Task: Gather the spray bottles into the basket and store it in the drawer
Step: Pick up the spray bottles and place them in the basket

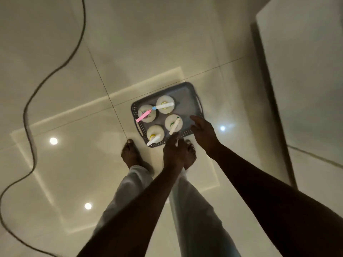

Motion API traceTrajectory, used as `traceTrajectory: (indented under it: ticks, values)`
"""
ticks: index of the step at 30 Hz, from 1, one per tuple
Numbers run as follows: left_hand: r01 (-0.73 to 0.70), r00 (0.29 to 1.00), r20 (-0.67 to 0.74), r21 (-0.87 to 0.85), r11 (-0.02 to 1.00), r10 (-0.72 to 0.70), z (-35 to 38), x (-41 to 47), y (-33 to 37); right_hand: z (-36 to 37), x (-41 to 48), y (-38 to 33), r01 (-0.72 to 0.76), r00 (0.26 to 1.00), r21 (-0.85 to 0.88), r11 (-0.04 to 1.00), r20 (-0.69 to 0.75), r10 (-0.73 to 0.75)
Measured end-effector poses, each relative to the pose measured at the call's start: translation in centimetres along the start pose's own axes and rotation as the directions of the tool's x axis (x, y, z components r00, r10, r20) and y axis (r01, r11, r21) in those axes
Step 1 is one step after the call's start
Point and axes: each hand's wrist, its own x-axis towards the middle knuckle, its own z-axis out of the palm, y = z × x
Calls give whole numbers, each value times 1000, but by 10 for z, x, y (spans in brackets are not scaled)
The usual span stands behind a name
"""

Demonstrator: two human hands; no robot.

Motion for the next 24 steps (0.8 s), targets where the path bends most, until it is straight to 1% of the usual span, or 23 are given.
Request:
traceTrajectory:
  ticks: [2, 5, 8, 10, 12, 15, 18, 21, 24]
  values:
    - [-115, 991, -68, -17, 993, 114, -16, -20, 23, -14, -37, -32, 68, 996, 59, 996, -60, -65]
    - [-218, 974, -80, -41, 975, 214, -41, -49, 57, -40, -94, -80, 120, 983, 168, 978, -155, -94]
    - [-318, 948, -29, -16, 948, 318, -63, -80, 98, -65, -149, -120, 165, 966, 284, 945, -241, -96]
    - [-400, 916, 13, 7, 916, 400, -76, -108, 125, -78, -188, -144, 179, 956, 370, 912, -283, -73]
    - [-472, 881, 47, 23, 881, 471, -86, -137, 147, -88, -223, -162, 194, 947, 418, 888, -316, -58]
    - [-566, 821, 130, 70, 821, 556, -93, -183, 173, -104, -274, -177, 238, 921, 463, 854, -387, -47]
    - [-627, 775, 174, 100, 772, 607, -87, -223, 193, -122, -316, -179, 265, 888, 511, 818, -459, -1]
    - [-647, 757, 203, 99, 756, 621, -64, -258, 209, -148, -348, -169, 283, 869, 562, 777, -492, 40]
    - [-661, 743, 238, 112, 742, 625, -20, -283, 225, -189, -367, -150, 302, 852, 600, 741, -519, 73]
